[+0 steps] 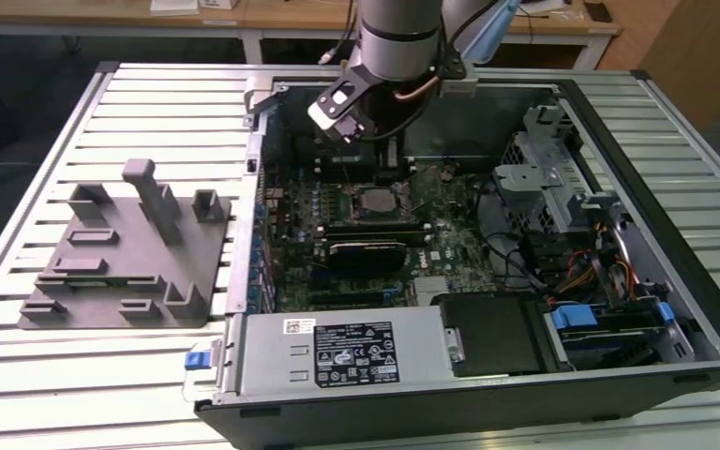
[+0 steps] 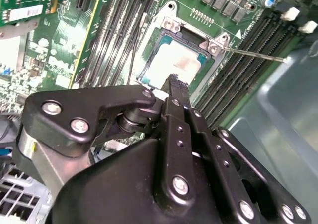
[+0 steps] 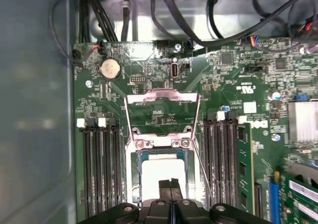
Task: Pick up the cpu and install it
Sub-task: 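Place the cpu into insertion slot, then close the cpu cover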
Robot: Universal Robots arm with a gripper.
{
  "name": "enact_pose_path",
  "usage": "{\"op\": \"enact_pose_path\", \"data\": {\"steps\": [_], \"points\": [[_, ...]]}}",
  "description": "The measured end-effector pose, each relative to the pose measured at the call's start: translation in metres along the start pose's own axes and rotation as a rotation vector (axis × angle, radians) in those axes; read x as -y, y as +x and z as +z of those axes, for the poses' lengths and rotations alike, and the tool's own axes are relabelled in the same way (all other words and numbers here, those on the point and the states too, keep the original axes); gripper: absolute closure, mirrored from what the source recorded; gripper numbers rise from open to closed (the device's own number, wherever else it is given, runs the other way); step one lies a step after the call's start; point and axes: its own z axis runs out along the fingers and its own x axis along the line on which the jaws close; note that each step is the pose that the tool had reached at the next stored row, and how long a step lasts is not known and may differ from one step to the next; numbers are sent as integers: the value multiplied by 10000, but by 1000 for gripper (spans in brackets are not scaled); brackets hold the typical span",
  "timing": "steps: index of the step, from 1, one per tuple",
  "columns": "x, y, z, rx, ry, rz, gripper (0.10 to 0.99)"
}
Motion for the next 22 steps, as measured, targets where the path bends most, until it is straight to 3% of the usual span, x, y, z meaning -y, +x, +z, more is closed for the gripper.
{"op": "enact_pose_path", "data": {"steps": [3,15,22], "points": [[-1,-1,-58,1,-8,0,980],[-2,-1,-81,4,-7,0,980],[-3,-2,-155,1,-9,1,980]]}}
